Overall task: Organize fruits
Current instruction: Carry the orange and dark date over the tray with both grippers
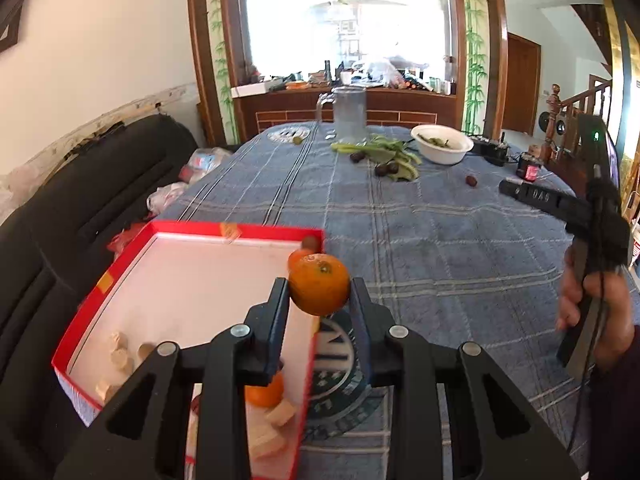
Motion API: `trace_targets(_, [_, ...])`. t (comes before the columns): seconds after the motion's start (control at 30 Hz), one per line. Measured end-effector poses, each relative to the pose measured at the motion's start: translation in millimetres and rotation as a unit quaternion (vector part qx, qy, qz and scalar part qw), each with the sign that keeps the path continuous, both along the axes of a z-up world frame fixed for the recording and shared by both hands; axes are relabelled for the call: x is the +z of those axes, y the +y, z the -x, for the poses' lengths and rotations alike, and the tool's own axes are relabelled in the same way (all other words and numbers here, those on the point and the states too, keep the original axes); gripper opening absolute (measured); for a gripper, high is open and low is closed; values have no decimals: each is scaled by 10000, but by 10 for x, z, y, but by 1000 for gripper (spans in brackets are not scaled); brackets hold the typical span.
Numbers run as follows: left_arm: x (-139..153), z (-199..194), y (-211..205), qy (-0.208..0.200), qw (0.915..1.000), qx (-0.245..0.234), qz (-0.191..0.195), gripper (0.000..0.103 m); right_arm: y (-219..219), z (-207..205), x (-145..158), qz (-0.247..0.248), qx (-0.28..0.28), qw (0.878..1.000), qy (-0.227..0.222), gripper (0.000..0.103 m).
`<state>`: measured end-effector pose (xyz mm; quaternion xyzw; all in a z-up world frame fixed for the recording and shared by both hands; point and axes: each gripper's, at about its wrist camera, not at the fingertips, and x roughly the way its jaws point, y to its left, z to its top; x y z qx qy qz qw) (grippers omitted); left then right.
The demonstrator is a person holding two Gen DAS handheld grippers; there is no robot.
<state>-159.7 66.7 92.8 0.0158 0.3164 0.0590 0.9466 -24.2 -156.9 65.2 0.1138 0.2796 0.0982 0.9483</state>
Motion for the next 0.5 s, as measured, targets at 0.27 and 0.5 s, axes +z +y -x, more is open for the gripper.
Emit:
trace_targets(0.27, [-71, 218, 223, 39, 10000, 20, 87, 33, 85, 83, 38, 501, -253, 9981, -258, 25])
trace_targets(0.5, [-31, 289, 484, -56, 9997, 131, 221, 33, 432, 411, 216, 286, 173, 9993, -165, 25])
